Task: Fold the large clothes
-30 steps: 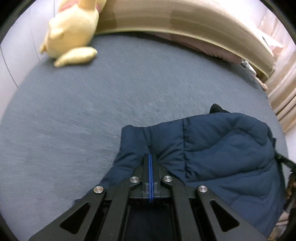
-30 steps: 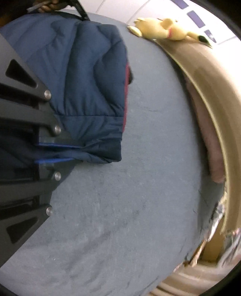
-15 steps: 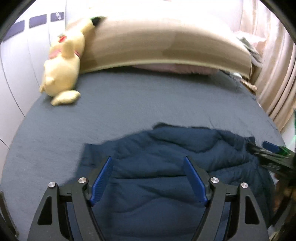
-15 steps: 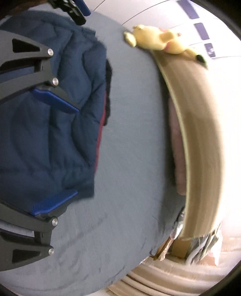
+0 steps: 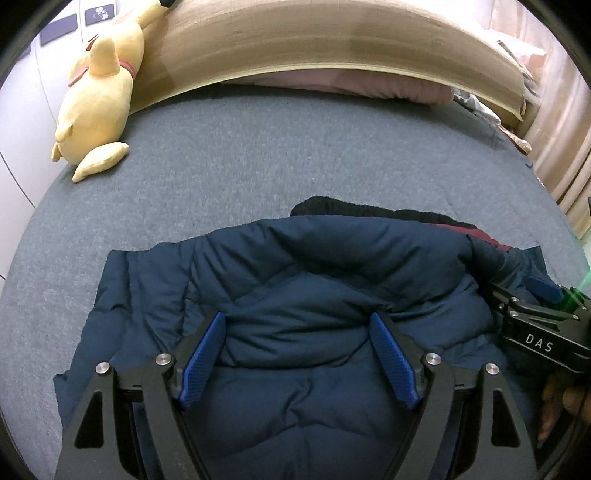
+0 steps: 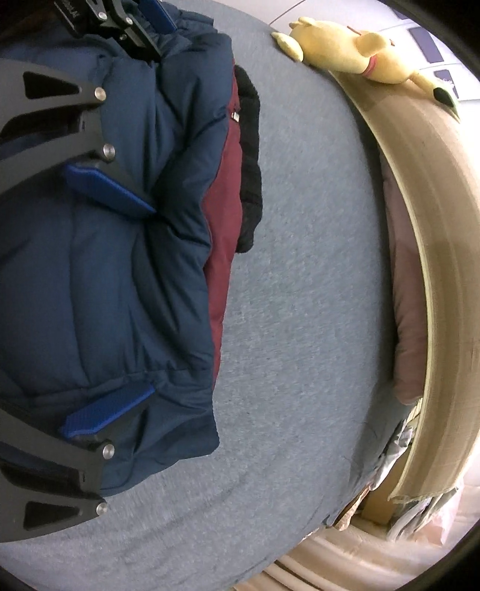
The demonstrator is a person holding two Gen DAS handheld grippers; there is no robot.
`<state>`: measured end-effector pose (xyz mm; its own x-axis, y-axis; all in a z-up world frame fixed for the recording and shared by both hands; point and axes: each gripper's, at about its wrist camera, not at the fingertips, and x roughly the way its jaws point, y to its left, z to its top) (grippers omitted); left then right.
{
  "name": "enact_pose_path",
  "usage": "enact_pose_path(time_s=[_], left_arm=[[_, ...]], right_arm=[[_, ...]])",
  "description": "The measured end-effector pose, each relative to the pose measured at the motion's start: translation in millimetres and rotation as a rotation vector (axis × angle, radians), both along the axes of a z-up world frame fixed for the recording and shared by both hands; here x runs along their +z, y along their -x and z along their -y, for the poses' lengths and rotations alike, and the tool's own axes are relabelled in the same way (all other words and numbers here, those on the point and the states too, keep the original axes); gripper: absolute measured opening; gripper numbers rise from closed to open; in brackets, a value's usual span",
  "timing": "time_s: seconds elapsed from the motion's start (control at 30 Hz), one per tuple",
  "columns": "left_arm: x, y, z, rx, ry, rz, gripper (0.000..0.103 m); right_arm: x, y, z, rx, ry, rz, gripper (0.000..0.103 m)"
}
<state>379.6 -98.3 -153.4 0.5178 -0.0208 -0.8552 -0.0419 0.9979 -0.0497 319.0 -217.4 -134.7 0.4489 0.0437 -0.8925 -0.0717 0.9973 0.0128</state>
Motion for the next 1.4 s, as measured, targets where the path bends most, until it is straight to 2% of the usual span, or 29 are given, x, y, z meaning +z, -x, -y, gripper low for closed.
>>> enact_pose_path(time_s=[0.1,0.2,0.3,0.4,0.53,0.6,0.67,0.77,0.9,1.03,1.1,1.17,1.3,1.4], left_arm=[[3.5,1.1,-0.2,0.008,-0.009,-0.004,0.082],[18.5,16.1,-3.9,0.022,-0.009,0.0,0.082],[39.9,41.4,-9.4,0.017,-0.004,0.048,0.082],[58.1,78.8,-13.4,0.016,-0.009,0.089,0.082],[60.2,141.2,-14.7,0.02,-0.004,0.115,0.082],[51.8,167.1,-11.6,0.019,-0.011,0.116,0.082],[38.9,188.5,-4.0,0.023,-0.053,0.116,0.082],[16.0,201.6,3.8,0.027,-0.109,0.107,0.082],[3.9,203.0,11.8,0.032,-0.163,0.093,0.082],[-3.9,201.7,14.6,0.029,-0.199,0.104,0.082],[3.4,206.0,11.4,0.039,-0.174,0.097,0.082],[19.5,218.0,3.3,0.066,-0.115,0.106,0.082],[45.8,244.1,3.0,0.076,-0.108,0.154,0.082],[57.2,260.5,2.7,0.082,-0.084,0.166,0.082]], right_arm=[[0.5,-1.2,-1.3,-0.002,0.0,-0.007,0.095],[24.7,14.4,4.0,-0.024,-0.017,0.021,0.094],[64.4,52.1,8.8,-0.014,-0.073,0.094,0.095],[82.6,103.2,7.0,0.023,-0.115,0.117,0.095],[73.3,173.2,6.2,0.048,-0.144,0.113,0.095],[62.6,199.9,6.1,0.039,-0.154,0.107,0.095],[50.8,220.7,4.3,0.026,-0.128,0.116,0.096],[38.5,229.4,-2.5,0.046,-0.08,0.136,0.095],[18.0,234.0,-10.2,0.062,0.005,0.147,0.097],[13.9,234.3,-9.4,0.049,0.015,0.14,0.1],[21.9,235.5,-6.7,0.036,0.01,0.127,0.099],[35.0,243.6,-0.4,0.021,-0.01,0.151,0.099],[66.0,274.7,15.8,-0.021,-0.088,0.241,0.1],[68.3,281.5,21.2,-0.037,-0.086,0.262,0.1]])
